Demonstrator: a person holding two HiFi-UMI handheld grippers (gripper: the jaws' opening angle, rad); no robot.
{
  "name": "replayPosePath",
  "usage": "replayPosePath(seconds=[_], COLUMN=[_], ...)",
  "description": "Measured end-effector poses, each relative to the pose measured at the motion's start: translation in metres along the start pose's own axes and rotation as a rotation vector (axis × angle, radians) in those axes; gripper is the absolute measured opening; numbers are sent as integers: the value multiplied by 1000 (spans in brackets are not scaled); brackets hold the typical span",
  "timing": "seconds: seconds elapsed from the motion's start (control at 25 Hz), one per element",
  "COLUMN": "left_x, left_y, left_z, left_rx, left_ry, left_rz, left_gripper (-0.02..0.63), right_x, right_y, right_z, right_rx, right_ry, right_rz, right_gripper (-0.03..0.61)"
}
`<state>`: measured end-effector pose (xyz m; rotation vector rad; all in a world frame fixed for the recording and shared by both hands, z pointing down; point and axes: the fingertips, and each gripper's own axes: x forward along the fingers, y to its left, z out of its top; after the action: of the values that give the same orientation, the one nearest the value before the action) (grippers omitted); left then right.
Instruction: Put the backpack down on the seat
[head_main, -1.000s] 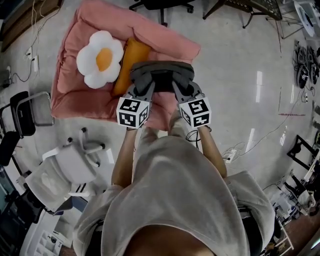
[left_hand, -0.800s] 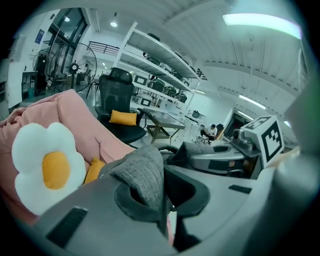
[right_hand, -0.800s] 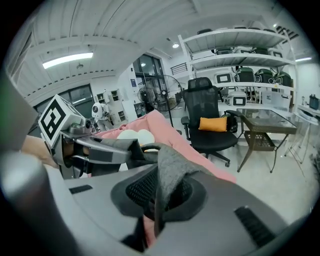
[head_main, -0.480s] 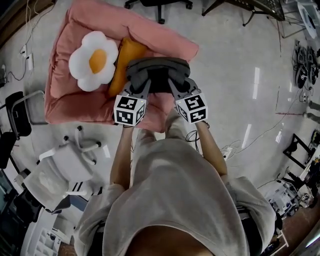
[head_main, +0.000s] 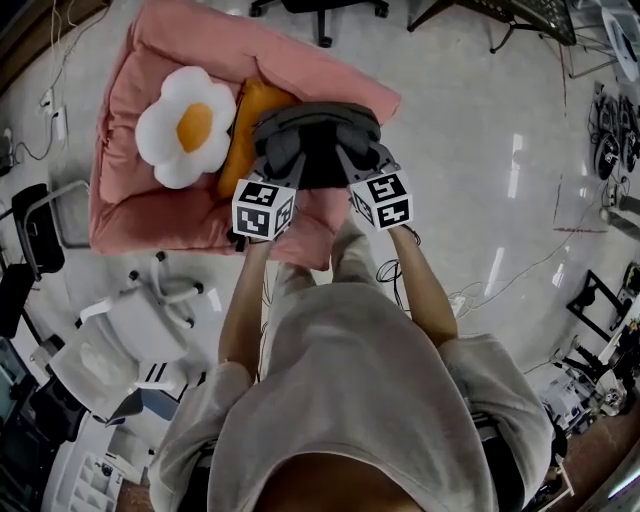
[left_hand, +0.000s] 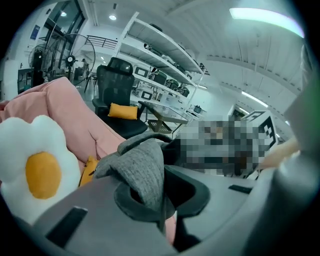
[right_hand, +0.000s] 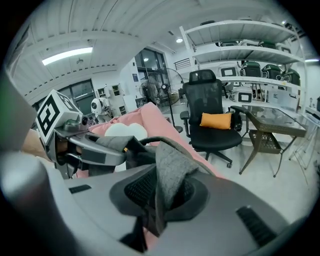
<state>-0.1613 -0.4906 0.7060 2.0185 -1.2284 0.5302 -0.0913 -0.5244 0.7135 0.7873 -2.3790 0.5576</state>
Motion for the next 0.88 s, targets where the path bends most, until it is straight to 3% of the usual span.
replayPosePath(seconds=[0.68, 0.88], left_x=[47, 54], left_y=[33, 35], left_z=[18, 13], left_rx=[-16, -49], left_ry=[26, 37], left_rz=[18, -6], left_gripper=[32, 73], right_x=[57, 66], right_y=[-39, -48], right_z=[-1, 0], right_rx=[36, 52], right_ry=[53, 65], right_rz=[13, 13], right_gripper=[77, 92])
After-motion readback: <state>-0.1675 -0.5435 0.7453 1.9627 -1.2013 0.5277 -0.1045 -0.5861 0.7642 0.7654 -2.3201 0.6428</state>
